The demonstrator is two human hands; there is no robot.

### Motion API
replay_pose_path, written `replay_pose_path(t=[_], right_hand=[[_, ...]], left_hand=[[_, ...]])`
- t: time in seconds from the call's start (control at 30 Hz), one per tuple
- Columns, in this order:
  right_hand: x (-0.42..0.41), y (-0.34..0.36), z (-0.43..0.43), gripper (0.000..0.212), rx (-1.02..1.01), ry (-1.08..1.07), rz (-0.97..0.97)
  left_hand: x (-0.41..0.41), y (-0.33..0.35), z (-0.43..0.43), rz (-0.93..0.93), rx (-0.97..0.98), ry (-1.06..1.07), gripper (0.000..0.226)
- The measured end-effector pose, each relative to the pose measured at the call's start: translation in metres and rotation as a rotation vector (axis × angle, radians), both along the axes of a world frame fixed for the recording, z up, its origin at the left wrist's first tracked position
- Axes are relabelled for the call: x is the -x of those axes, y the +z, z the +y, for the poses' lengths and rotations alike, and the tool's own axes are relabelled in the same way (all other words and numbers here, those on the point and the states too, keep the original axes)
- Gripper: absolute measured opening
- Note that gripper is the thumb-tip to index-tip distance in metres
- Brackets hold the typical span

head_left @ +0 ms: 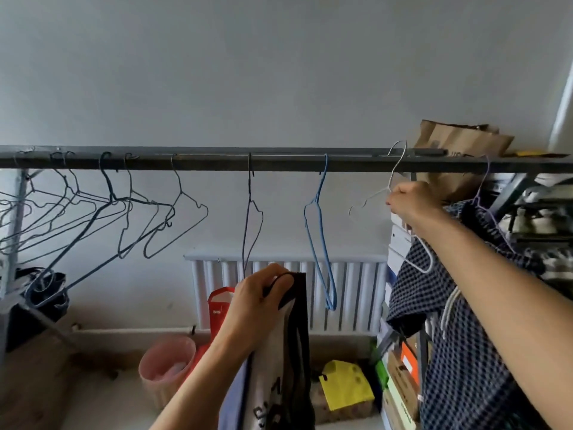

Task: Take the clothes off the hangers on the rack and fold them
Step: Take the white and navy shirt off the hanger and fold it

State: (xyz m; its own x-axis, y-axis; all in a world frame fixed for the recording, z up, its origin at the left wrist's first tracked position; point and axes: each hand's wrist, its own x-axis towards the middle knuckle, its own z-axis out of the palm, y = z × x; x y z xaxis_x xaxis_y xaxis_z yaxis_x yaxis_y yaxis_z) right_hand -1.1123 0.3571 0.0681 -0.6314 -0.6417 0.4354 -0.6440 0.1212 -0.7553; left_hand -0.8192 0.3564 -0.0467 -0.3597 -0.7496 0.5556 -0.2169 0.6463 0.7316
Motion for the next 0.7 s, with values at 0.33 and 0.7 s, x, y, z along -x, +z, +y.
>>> replay_pose_path(t=[0.33,0.7], right_hand=[[0.014,0.011,-0.071,0.003,-0.116,-0.016,-0.103],[0.008,0.008,-0.061,0.017,-0.275,0.004,-0.028]], left_hand=[[-0.031,0.007,-0.008,0.084,-0.018,0.055,0.027],[-0.041,0.017,0.007,0.109,-0.068,0.051,0.014]])
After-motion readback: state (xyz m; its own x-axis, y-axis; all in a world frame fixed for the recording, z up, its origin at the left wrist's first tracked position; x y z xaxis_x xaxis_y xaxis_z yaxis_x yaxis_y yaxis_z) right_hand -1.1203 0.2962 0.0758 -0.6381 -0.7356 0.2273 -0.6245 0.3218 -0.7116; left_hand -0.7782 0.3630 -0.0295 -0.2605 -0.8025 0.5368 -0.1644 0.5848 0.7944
